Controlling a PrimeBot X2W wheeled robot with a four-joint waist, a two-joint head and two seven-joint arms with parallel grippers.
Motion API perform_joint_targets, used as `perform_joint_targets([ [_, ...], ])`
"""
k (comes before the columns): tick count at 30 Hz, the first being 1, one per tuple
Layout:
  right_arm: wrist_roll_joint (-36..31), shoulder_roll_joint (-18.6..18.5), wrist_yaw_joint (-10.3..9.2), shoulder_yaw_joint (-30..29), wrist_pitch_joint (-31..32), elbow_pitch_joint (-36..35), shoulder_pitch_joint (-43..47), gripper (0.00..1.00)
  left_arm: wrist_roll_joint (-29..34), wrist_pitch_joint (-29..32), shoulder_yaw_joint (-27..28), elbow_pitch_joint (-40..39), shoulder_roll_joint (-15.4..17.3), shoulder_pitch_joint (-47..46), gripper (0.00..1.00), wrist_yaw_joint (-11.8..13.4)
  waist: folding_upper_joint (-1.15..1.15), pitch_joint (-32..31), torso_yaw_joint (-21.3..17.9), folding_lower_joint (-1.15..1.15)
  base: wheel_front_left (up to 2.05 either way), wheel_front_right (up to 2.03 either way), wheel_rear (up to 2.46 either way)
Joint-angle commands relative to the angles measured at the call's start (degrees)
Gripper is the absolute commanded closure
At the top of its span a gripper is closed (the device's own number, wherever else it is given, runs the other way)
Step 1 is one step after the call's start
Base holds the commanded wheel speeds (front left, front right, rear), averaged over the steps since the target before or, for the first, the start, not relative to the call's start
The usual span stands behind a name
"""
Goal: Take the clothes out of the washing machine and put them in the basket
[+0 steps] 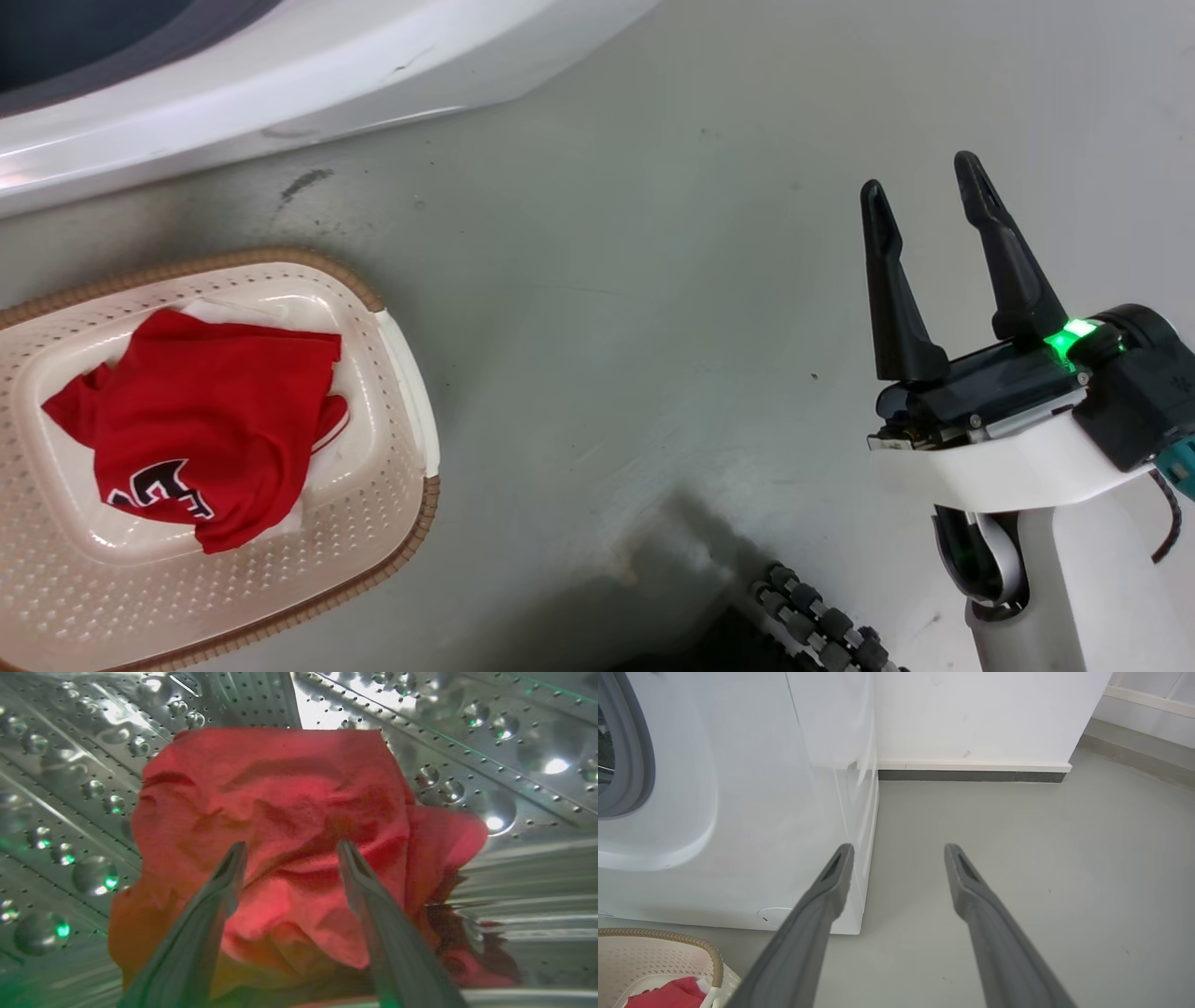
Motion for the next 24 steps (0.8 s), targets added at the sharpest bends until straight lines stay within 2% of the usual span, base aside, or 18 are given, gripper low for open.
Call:
perform_joint_targets([
  [1, 0.46, 0.11, -0.04, -0.08, -0.11, -0.54, -0.99, 0.0, 0.21, -0.27, -0.3, 0.5, 0.52, -1.1, 0.0, -0.03, 0.0, 0.99, -0.88, 0.0, 0.0, 0.0, 0.0],
  [15, 1.32, 0.11, -0.04, 0.02, -0.11, -1.18, -0.46, 0.0, 0.12, 0.01, -2.52, 3.74, -0.83, -0.11, 0.0, -0.04, 0.0, 2.63, -1.71, 0.0, 0.0, 0.0, 0.0],
  [16, 1.33, 0.11, -0.04, 0.09, -0.11, -1.2, -0.48, 0.0, 0.03, 0.2, -2.67, 3.8, -0.92, -0.08, 0.28, -0.05, 0.0, 2.65, -1.71, 0.0, 0.0, 0.0, 0.0],
  [17, 1.34, 0.11, -0.04, 0.11, -0.11, -1.23, -0.49, 0.0, 0.07, 0.37, -2.89, 3.78, -0.94, -0.07, 0.63, -0.07, 0.0, 2.67, -1.71, 0.0, 0.0, 0.0, 0.0],
  [18, 1.35, 0.11, -0.04, 0.09, -0.11, -1.25, -0.5, 0.0, 0.0, 0.44, -3.05, 3.77, -0.92, -0.09, 0.9, -0.07, 0.0, 2.71, -1.71, 0.0, 0.0, 0.0, 0.0],
  [19, 1.33, 0.11, -0.04, 0.07, -0.11, -1.24, -0.5, 0.0, -0.24, 0.51, -3.13, 3.8, -0.99, 0.0, 1.0, -0.07, 0.0, 2.74, -1.71, 0.0, 0.0, 0.0, 0.0],
  [24, 1.15, 0.11, -0.04, -0.14, -0.11, -1.22, -0.48, 0.0, -0.5, 0.65, -3.8, 3.36, -1.1, 0.26, 1.0, -0.08, 0.0, 2.84, -1.59, 0.0, 0.0, 0.0, 0.0],
])
